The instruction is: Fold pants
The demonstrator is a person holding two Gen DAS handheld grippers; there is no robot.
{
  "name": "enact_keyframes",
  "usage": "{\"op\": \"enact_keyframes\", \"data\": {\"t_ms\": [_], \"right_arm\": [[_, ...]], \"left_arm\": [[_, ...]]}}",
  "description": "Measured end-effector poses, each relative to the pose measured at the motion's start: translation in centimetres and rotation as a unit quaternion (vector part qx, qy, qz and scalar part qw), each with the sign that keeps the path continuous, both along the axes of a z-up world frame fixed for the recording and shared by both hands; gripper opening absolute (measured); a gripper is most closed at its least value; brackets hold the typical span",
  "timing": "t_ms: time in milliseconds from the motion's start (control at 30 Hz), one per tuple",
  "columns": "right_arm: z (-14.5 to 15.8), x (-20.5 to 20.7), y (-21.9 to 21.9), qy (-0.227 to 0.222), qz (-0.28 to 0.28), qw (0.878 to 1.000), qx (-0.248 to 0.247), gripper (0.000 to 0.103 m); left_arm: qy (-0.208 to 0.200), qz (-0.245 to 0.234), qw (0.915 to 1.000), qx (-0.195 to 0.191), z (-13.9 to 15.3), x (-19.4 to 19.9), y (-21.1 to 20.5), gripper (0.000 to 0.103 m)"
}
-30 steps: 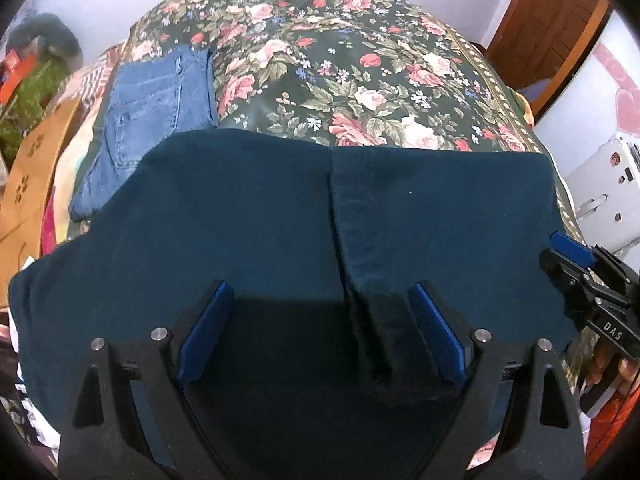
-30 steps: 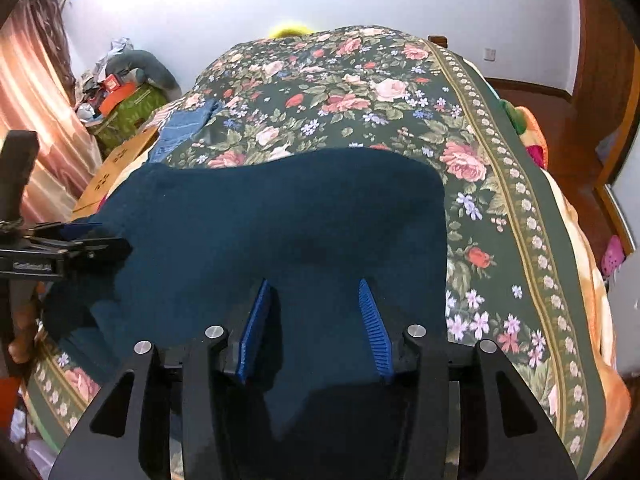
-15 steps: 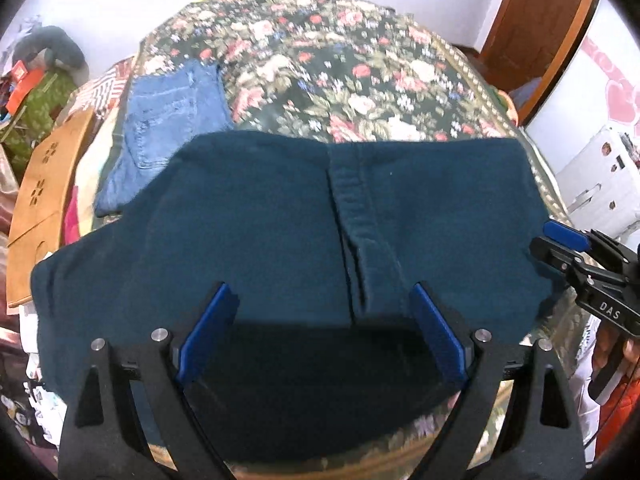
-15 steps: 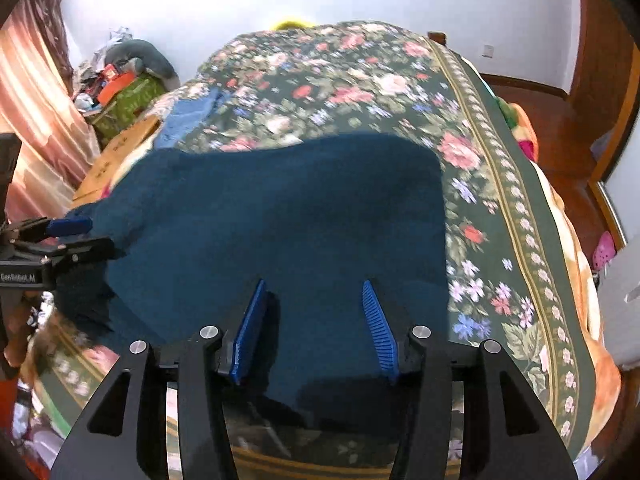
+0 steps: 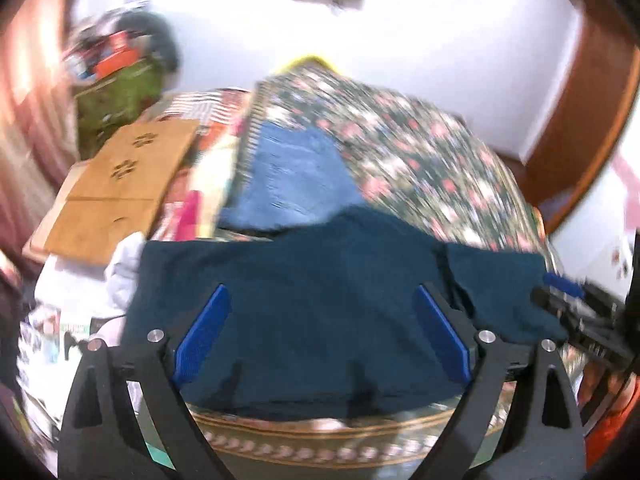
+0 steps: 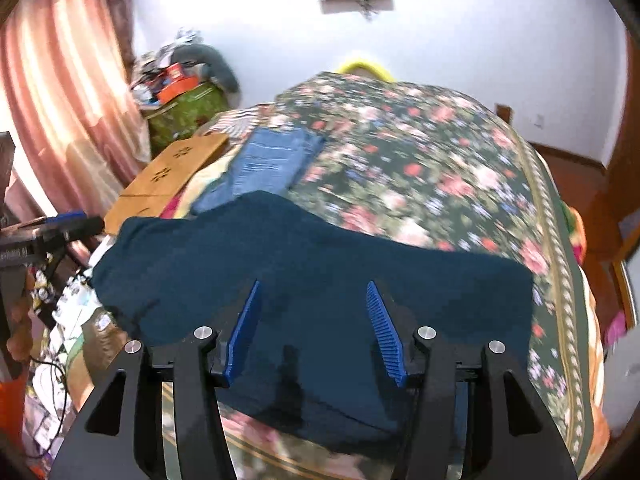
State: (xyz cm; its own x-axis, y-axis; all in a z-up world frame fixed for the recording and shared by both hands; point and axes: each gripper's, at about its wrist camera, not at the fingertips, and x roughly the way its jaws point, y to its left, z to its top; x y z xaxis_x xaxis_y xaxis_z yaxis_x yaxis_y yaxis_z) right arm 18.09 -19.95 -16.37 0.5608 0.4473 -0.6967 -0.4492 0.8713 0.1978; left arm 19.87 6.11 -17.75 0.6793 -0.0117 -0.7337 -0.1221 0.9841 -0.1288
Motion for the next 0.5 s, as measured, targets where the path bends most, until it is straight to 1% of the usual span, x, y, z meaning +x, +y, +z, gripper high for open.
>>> {"op": "enact_keyframes", "data": {"t_ms": [33,67,167,267,367,500], "right_arm": [[0.1,0.0,0.9,-0.005,0.007,1.000,-0.001,0.050],[0.2,0.0,1.5,-0.006,0.012,1.000,-0.002,0.051],[0.1,0.5,3.8,0.000,0.028,1.000,-0.008,0.051],[-0.5,0.7,5.8,0.012,0.041,0.999,-0.012,0.051],[-1.6,1.0,7.2,0.024,0.047,0.998,-0.024,0.051],[-3.9,1.5,8.3,0.054,0.049,0.996,-0.041,0.051]], "left_arm": [[-0.006,0.019,0.9998,-0.005,0.0,-0.5,1.5,0.099],[-0.007,0.033,0.9994,-0.007,-0.1,-0.9,2.8,0.100],[0.004,0.073,0.9969,-0.027,-1.3,-1.9,6.9,0.100],[0.039,0.107,0.9910,-0.070,-3.9,-2.5,11.2,0.100],[0.079,0.122,0.9835,-0.108,-6.7,-2.9,14.0,0.100],[0.130,0.123,0.9756,-0.127,-10.4,-3.2,14.9,0.100]]}}
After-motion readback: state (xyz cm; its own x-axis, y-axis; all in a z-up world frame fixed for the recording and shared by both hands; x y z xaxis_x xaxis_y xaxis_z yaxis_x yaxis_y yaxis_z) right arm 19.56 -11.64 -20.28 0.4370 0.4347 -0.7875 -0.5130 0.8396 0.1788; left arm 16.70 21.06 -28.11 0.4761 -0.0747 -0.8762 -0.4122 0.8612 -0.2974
